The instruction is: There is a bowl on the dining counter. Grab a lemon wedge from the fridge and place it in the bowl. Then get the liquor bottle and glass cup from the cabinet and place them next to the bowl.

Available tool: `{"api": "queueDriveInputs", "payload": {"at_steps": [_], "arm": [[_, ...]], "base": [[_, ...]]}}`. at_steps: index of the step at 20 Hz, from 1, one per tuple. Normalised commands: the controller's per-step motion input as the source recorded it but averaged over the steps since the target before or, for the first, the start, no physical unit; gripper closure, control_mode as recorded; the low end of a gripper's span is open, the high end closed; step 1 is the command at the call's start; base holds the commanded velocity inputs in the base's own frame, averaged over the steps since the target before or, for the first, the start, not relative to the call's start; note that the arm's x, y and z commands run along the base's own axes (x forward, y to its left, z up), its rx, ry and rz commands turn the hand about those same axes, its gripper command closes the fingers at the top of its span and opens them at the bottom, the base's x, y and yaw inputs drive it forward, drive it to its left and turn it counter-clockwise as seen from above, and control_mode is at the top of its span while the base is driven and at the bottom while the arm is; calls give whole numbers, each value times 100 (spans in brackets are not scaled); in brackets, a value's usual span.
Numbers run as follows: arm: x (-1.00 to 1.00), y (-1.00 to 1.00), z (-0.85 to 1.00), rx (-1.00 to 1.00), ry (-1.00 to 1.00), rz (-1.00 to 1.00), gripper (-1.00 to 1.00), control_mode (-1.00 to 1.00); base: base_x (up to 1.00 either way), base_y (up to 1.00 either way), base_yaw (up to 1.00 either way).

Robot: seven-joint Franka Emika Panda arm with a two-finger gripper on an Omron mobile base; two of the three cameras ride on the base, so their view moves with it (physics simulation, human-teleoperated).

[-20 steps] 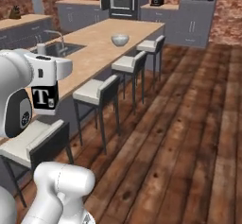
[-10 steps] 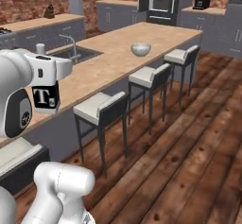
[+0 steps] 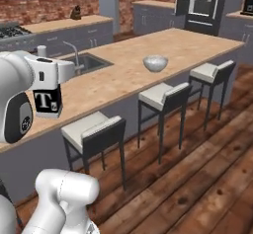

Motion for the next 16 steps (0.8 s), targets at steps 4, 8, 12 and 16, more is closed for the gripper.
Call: {"api": "queueDriveInputs", "payload": {"at_steps": [4,8,12,16], "arm": [[0,0,0,0,0,0,100,100],[0,0,0,0,0,0,100,100],[0,0,0,0,0,0,100,100],[0,0,0,0,0,0,100,100]], "base": [[62,-89,33],[64,-77,33],[51,-83,33],[38,-85,36]]}}
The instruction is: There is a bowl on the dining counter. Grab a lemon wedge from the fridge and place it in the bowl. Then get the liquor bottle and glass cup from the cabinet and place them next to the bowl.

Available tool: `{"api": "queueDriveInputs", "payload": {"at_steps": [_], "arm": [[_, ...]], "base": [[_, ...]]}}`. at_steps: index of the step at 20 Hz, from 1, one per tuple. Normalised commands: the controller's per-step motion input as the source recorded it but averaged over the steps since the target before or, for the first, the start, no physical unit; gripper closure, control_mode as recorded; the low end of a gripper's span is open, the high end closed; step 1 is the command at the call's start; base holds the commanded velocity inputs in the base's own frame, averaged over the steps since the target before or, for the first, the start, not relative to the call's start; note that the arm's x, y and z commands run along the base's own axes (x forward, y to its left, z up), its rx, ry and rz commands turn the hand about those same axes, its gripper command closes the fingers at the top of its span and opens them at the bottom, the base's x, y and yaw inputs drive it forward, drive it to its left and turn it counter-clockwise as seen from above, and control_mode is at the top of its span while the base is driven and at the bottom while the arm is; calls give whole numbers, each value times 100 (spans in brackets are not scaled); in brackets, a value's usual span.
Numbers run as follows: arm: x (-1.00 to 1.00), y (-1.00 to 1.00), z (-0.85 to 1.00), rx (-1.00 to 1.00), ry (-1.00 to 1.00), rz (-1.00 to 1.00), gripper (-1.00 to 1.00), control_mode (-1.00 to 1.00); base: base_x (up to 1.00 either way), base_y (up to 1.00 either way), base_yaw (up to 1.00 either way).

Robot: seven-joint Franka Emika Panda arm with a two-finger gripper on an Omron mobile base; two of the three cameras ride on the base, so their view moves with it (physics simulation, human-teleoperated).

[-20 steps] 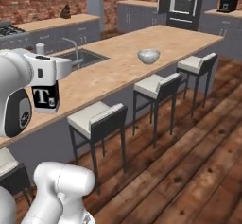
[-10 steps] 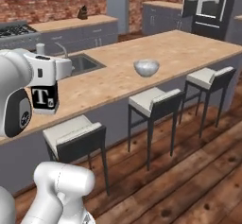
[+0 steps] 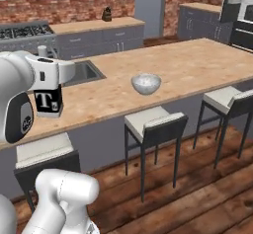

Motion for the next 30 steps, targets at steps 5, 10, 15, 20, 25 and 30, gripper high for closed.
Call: {"api": "queueDriveInputs", "payload": {"at_steps": [5,10,15,20,25,30], "arm": [[0,0,0,0,0,0,100,100],[0,0,0,0,0,0,100,100],[0,0,0,0,0,0,100,100],[0,0,0,0,0,0,100,100],[0,0,0,0,0,0,100,100],[0,0,0,0,0,0,100,100]], "base": [[29,-74,38],[35,-79,43],[25,-80,45],[18,-84,42],[20,-83,34],[24,-78,17]]}}
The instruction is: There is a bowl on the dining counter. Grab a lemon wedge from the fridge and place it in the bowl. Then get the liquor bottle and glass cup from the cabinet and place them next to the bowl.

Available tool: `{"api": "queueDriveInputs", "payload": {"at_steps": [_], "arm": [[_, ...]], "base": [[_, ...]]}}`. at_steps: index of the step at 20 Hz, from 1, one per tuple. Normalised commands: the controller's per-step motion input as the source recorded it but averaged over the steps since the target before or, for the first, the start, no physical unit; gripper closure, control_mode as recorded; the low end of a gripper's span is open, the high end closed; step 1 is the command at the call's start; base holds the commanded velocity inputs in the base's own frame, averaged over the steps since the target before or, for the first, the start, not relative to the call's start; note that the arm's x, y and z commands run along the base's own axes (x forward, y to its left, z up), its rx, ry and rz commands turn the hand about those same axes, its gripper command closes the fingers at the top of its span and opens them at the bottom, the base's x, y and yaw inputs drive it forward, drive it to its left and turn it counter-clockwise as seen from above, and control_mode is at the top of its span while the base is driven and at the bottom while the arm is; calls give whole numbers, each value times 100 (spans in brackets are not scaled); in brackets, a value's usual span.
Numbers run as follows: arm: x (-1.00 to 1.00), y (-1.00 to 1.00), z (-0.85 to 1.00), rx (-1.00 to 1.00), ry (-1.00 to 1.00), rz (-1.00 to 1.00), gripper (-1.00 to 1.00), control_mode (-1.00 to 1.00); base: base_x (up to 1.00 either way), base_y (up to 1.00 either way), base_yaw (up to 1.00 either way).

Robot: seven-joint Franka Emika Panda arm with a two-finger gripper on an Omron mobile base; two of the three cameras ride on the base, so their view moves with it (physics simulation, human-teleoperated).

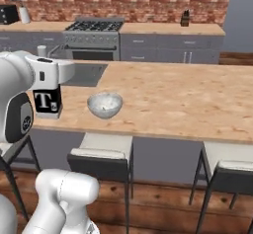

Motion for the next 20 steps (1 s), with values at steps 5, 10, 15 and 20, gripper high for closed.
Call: {"api": "queueDriveInputs", "payload": {"at_steps": [5,10,15,20], "arm": [[0,0,0,0,0,0,100,100],[0,0,0,0,0,0,100,100],[0,0,0,0,0,0,100,100],[0,0,0,0,0,0,100,100]], "base": [[31,-78,12],[51,-69,7],[70,-52,1],[88,-21,4]]}}
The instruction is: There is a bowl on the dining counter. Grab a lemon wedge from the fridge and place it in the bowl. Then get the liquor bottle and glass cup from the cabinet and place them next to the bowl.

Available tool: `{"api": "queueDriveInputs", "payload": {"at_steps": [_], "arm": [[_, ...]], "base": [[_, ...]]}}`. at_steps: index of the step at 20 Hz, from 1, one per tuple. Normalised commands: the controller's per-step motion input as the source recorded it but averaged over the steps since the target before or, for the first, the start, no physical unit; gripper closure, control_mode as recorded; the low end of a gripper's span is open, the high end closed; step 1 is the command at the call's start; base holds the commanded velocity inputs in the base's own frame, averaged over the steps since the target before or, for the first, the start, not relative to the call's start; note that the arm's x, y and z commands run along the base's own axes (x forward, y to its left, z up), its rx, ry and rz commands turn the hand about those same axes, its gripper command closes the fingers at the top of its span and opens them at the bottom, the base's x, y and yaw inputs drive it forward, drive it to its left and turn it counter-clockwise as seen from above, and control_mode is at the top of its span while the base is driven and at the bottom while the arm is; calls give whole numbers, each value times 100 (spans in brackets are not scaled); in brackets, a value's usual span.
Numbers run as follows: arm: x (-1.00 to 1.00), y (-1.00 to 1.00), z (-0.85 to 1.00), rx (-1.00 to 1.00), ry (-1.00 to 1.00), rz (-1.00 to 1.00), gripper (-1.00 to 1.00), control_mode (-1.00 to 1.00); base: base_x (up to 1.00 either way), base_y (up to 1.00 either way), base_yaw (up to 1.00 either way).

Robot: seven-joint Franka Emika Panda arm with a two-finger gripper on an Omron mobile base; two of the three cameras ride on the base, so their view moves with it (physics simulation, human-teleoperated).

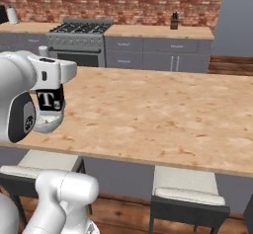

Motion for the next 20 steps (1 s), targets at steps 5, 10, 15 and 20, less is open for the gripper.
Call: {"api": "queueDriveInputs", "payload": {"at_steps": [5,10,15,20], "arm": [[0,0,0,0,0,0,100,100],[66,1,-20,0,1,44,100,-100],[72,-3,-36,-1,0,68,100,-100],[62,6,-46,-6,1,60,100,-100]], "base": [[77,16,19],[17,5,6],[0,0,0],[0,0,0]]}}
